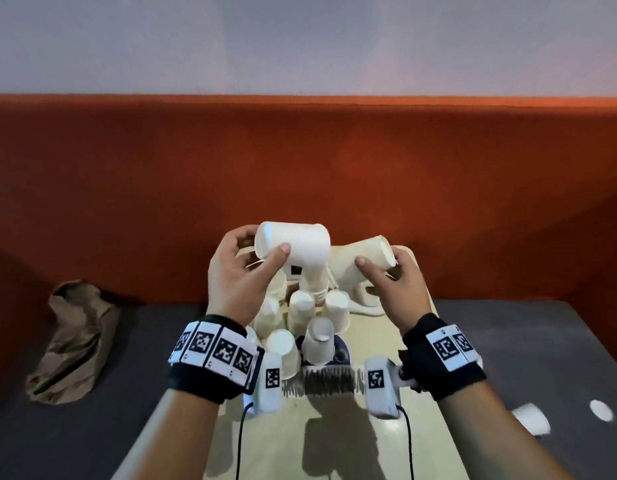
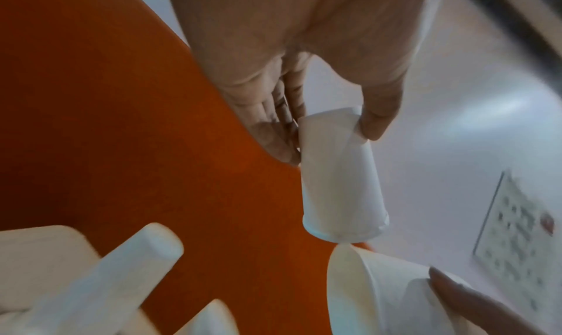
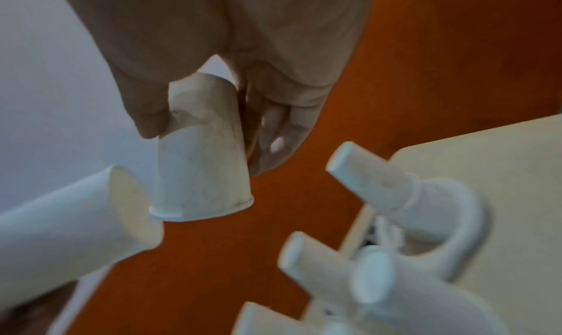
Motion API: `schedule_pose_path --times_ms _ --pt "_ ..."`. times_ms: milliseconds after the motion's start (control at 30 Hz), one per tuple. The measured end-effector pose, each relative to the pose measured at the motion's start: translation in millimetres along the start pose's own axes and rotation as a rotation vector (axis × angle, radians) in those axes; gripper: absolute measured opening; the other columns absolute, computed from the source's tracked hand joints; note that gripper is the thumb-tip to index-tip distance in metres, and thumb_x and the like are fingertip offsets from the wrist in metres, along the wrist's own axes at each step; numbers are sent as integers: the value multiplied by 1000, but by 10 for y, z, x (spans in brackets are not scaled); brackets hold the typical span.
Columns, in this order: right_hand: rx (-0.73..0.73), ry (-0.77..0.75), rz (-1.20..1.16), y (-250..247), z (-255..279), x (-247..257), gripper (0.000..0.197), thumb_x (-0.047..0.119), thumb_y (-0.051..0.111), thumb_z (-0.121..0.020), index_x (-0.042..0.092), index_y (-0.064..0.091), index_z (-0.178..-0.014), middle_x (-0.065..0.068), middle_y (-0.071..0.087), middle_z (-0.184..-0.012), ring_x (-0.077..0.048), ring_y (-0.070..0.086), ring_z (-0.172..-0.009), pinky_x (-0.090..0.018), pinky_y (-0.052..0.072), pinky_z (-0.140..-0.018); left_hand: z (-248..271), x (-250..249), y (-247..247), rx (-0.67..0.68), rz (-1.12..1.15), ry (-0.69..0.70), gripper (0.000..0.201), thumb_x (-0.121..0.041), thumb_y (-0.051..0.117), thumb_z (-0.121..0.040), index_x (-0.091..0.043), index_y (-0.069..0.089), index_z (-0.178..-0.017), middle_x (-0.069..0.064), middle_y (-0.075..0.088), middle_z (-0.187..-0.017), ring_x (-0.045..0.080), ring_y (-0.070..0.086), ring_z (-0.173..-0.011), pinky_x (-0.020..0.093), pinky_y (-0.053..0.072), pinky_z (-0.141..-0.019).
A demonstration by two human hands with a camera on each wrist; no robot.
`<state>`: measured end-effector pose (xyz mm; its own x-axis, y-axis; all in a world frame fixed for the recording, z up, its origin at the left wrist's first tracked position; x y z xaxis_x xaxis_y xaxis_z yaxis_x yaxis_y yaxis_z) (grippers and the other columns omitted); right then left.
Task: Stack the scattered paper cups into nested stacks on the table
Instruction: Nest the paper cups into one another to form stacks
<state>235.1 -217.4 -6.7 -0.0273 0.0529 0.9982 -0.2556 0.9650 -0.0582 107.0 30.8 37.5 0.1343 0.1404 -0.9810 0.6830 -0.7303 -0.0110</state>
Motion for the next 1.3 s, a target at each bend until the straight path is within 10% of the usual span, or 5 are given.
schedule_pose_path --times_ms 300,533,967,1133,1300 --pt "-65 -38 -578 607 382 823 83 37 76 -77 17 38 -149 -7 63 -132 -23 66 -116 -47 53 -99 -31 -739 -703 -34 302 65 58 -41 83 -68 -16 60 -115 4 71 -111 22 69 -105 41 55 -89" --pt "-222 -321 -310 644 692 1427 58 43 77 -73 26 51 -122 1 66 -109 -12 66 -95 -26 56 -71 61 -934 -1073 -24 371 117 54 -43 83 -70 -19 61 -113 6 70 -112 21 68 -107 28 56 -78" --pt "147 -458 398 1154 861 1858 64 26 81 -77 32 31 -118 5 54 -114 -13 61 -100 -30 59 -73 119 -1076 -1323 -7 374 181 53 -41 74 -71 -19 57 -117 9 66 -118 22 66 -112 28 58 -80" --pt "183 -509 287 1090 948 1982 53 24 86 -75 38 59 -118 20 61 -113 -6 60 -106 -31 59 -80 114 -1038 -1302 10 364 169 49 -42 79 -76 -19 61 -116 8 67 -115 23 66 -111 33 57 -82" --pt "348 -432 205 1231 937 1936 72 12 81 -74 32 37 -127 3 53 -116 -2 62 -89 -29 58 -72 108 -1033 -1278 30 331 175 57 -52 74 -71 -22 64 -118 7 67 -115 24 65 -113 36 57 -84"
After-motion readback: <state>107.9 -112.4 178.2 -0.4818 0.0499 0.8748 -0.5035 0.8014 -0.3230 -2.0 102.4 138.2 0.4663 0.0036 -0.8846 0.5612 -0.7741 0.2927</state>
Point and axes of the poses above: each hand's wrist, its own z-axis away from the middle knuckle, its own y-axis out of the palm, x = y × z, the point moved 10 cm from there along -z, towards the middle knuckle
